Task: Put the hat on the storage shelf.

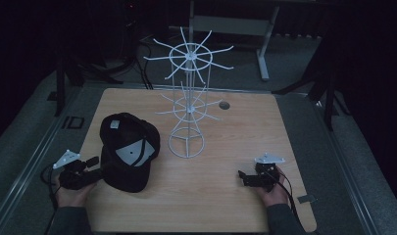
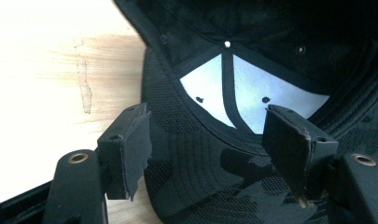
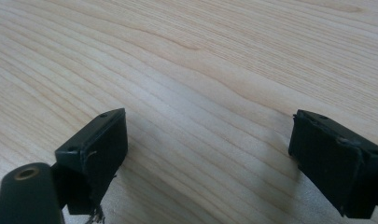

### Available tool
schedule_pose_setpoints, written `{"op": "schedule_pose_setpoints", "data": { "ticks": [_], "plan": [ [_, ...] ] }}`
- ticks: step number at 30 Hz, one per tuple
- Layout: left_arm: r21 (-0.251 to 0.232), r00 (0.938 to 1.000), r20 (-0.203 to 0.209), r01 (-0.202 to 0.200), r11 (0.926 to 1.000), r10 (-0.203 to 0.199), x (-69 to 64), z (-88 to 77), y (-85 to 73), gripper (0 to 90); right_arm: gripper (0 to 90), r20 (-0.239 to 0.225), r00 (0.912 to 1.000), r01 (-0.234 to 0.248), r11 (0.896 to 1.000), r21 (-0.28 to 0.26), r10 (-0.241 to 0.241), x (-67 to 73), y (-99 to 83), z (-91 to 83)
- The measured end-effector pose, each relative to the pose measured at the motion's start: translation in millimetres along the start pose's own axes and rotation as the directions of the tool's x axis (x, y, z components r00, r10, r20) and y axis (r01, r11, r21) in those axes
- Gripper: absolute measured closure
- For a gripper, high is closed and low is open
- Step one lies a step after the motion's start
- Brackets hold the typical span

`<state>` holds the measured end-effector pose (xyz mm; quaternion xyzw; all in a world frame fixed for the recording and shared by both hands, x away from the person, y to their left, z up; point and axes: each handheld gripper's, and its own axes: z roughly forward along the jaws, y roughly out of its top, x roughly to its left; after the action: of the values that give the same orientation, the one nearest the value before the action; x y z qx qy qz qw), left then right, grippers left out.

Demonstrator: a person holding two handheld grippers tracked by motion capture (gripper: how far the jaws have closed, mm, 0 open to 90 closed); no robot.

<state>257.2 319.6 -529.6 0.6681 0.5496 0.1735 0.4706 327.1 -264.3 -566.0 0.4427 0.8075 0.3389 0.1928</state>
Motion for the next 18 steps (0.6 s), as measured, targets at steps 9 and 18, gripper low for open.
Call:
{"op": "schedule_pose_setpoints", "data": {
  "ticks": [9,18],
  "plan": [
    [-0.004,1.0,-0.008,0.002,1.0,-0.002,1.4,0.3,-0.2,32.2,11.5,0.0,1.0,0.0,1.0,0.0,0.0,0.0,0.0,0.0],
    [-0.013,0.9986,-0.049,-0.017,0.9998,0.016,2.5,3.2,0.7,32.0,11.5,-0.002,1.0,0.003,1.0,0.0,-0.003,0.2,-0.2,-0.2]
  ]
}}
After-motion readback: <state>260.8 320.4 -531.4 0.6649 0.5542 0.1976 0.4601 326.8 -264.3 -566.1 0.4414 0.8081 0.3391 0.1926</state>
